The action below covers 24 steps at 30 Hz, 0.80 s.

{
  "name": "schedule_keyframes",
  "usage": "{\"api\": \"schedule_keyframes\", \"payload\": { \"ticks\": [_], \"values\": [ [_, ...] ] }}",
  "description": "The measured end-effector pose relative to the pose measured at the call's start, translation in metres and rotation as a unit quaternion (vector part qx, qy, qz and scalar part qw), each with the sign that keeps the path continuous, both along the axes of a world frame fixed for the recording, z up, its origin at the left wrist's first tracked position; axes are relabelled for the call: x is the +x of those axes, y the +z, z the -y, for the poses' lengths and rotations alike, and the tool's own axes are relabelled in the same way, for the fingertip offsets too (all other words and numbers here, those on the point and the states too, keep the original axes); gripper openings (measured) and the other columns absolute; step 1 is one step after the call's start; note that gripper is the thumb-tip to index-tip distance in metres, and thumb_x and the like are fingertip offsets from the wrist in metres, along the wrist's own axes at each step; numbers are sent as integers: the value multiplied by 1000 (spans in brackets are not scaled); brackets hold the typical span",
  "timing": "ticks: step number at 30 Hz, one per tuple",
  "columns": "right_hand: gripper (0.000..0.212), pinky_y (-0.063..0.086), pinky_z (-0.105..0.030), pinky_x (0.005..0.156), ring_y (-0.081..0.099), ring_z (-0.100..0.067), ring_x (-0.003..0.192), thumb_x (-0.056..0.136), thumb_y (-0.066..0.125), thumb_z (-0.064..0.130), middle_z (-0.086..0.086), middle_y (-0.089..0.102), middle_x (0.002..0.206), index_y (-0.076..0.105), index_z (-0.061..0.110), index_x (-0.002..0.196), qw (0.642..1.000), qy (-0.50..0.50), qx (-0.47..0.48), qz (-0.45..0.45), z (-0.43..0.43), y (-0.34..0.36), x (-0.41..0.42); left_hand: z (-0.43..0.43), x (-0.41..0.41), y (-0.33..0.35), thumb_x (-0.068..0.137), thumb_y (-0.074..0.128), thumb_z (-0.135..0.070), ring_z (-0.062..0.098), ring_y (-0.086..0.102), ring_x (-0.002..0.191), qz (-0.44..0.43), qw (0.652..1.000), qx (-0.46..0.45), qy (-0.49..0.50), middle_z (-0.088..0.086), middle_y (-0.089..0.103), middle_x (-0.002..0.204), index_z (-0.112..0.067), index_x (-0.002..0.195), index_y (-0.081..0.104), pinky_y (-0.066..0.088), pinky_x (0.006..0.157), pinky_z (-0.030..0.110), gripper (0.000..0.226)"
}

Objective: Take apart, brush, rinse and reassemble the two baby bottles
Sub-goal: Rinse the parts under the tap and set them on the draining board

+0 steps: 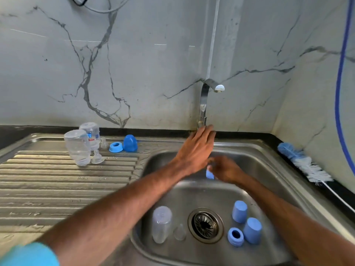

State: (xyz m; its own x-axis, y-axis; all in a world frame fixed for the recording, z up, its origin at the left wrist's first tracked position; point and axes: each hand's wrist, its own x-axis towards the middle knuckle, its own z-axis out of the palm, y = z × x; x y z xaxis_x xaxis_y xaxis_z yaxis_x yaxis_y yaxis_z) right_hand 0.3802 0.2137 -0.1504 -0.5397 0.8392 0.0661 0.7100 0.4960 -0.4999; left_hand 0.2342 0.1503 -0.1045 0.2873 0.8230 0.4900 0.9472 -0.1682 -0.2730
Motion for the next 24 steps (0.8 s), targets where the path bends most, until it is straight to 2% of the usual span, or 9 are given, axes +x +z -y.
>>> {"api": "schedule_keyframes", "payload": {
  "ticks": [2, 3, 5, 7, 10, 14, 18, 22, 24],
  "values": [
    [21, 58, -43, 80, 65, -17, 80, 100, 59, 6, 4, 73, 76, 79, 8, 95, 982, -32, -61, -177, 0, 10, 3, -26, 3, 18, 101, 52, -24, 34, 12, 156, -103, 994, 31, 27, 21, 9, 169, 2, 158, 19, 18, 126, 46, 71],
    [24, 59, -42, 73, 67, -19, 76, 101, 60, 8, 4, 72, 70, 78, 12, 85, 966, -45, -84, -240, 1, 15, 2, -37, 4, 25, 104, 45, -17, 34, 8, 157, -145, 988, 31, 40, 20, 5, 170, 1, 159, 16, 14, 127, 47, 65],
    [20, 60, -36, 66, 69, -20, 73, 100, 65, 14, -6, 74, 78, 73, 17, 82, 936, -78, -114, -322, 3, 22, 2, -53, 1, 32, 104, 45, -14, 33, 9, 157, -218, 974, 10, 69, 19, 10, 170, 0, 159, 20, 13, 128, 47, 61],
    [12, 59, -32, 61, 71, -20, 70, 97, 73, 15, -13, 75, 84, 74, 14, 85, 911, -98, -125, -381, 7, 25, -2, -58, -7, 31, 101, 55, -14, 34, 18, 155, -260, 959, -16, 107, 19, 24, 166, -2, 154, 34, 19, 126, 46, 58],
    [17, 61, -28, 59, 76, -21, 71, 89, 83, 21, -14, 77, 87, 77, 5, 91, 899, -121, -122, -402, 18, 23, -9, -56, -19, 22, 101, 54, -10, 34, 25, 152, -259, 959, -13, 116, 20, 36, 159, -2, 149, 41, 31, 121, 43, 50],
    [24, 66, -35, 72, 78, -23, 76, 84, 86, 32, -11, 79, 84, 80, 9, 87, 899, -141, -120, -398, 25, 25, -16, -48, -34, 8, 98, 56, -6, 30, 40, 141, -84, 989, -38, 118, 16, 45, 152, -2, 153, 32, 43, 110, 40, 60],
    [27, 60, -29, 72, 71, -8, 66, 80, 87, 45, 5, 75, 65, 80, 20, 71, 916, -189, -52, -349, 23, 27, -18, -39, -36, 0, 86, 76, -6, 32, 31, 149, 56, 988, -109, 91, 18, 29, 163, -2, 160, 13, 39, 117, 44, 97],
    [13, 46, -13, 61, 64, 5, 60, 82, 87, 35, 14, 73, 67, 81, 23, 78, 931, -179, 20, -317, 27, 23, -20, -25, -27, 7, 89, 72, -10, 31, 9, 157, 202, 959, -191, 57, 16, 7, 170, -4, 163, 5, 23, 126, 44, 100],
    [8, 53, -15, 67, 67, 2, 71, 83, 86, 25, 13, 74, 78, 82, 22, 89, 939, -157, 40, -304, 27, 22, -18, -13, -21, -11, 88, 67, -4, 32, 22, 154, 324, 929, -177, 28, 15, 19, 168, -9, 162, 17, 31, 123, 44, 89]
  ]
}}
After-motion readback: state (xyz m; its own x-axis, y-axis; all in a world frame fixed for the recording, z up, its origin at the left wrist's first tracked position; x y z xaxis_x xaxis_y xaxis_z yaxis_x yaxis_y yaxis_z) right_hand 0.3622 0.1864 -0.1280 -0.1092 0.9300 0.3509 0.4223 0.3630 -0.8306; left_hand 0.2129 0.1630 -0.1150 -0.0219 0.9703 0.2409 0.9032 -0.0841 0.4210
